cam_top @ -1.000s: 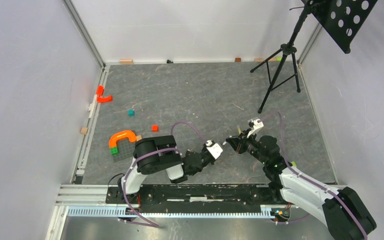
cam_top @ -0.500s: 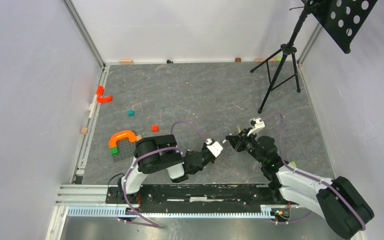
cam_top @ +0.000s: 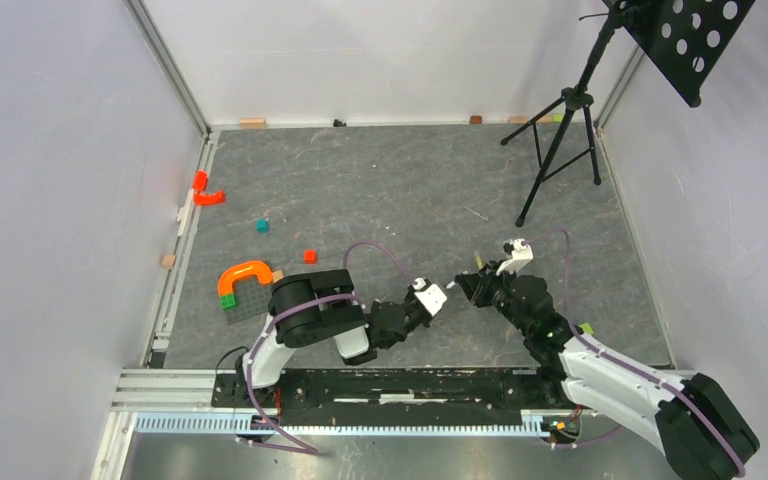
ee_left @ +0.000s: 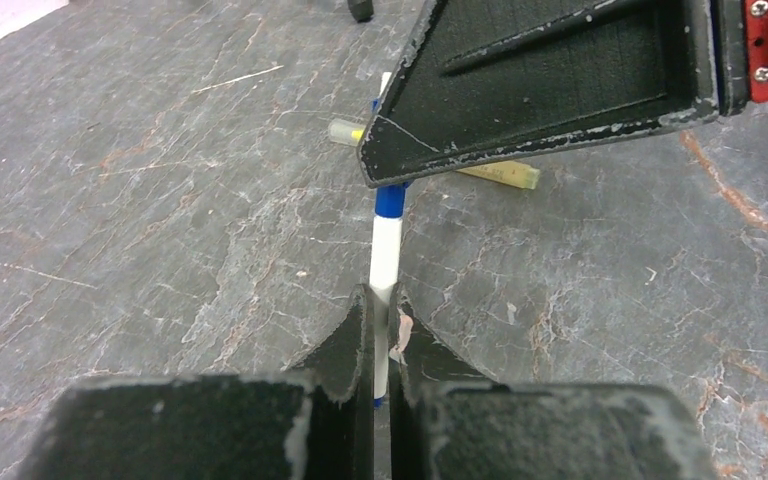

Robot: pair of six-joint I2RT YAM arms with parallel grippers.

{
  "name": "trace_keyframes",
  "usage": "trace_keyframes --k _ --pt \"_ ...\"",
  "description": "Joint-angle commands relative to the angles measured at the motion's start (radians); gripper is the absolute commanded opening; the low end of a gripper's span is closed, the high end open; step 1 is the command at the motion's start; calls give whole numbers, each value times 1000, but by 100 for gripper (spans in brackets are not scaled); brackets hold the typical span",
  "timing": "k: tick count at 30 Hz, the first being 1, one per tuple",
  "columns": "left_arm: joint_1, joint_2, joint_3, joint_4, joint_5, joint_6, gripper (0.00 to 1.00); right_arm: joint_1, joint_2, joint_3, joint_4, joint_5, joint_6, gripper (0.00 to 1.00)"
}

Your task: Insert the pens into the pen caps

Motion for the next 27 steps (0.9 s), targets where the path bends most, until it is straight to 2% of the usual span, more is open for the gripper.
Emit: trace_keyframes --k 1,7,10,13,15,17,21,22,23,27 --pt "1 -11 30 45 96 -31 2 58 -15 27 -360 -136 -39 0" --pt "2 -23 24 45 126 -27 4 60 4 89 -387 -165 -77 0" --pt "2 -18 26 45 119 -27 18 60 -5 92 -396 -164 -88 0" --pt "2 -13 28 45 120 -32 42 60 -11 94 -410 -164 -97 0" --pt "2 -10 30 46 118 -36 49 60 -13 97 -418 -164 -103 0" --pt "2 -7 33 45 114 -34 51 60 -18 100 -427 -163 -106 0" --pt "1 -4 32 47 117 -33 46 59 -31 108 -454 -136 -118 0" --pt "2 -7 27 45 124 -33 49 59 -34 113 -462 -127 -122 0" --pt "2 -11 23 45 139 -32 54 60 -36 118 -464 -113 -124 0" --pt "2 -38 -10 44 181 -38 88 60 -41 156 -509 -81 -139 0"
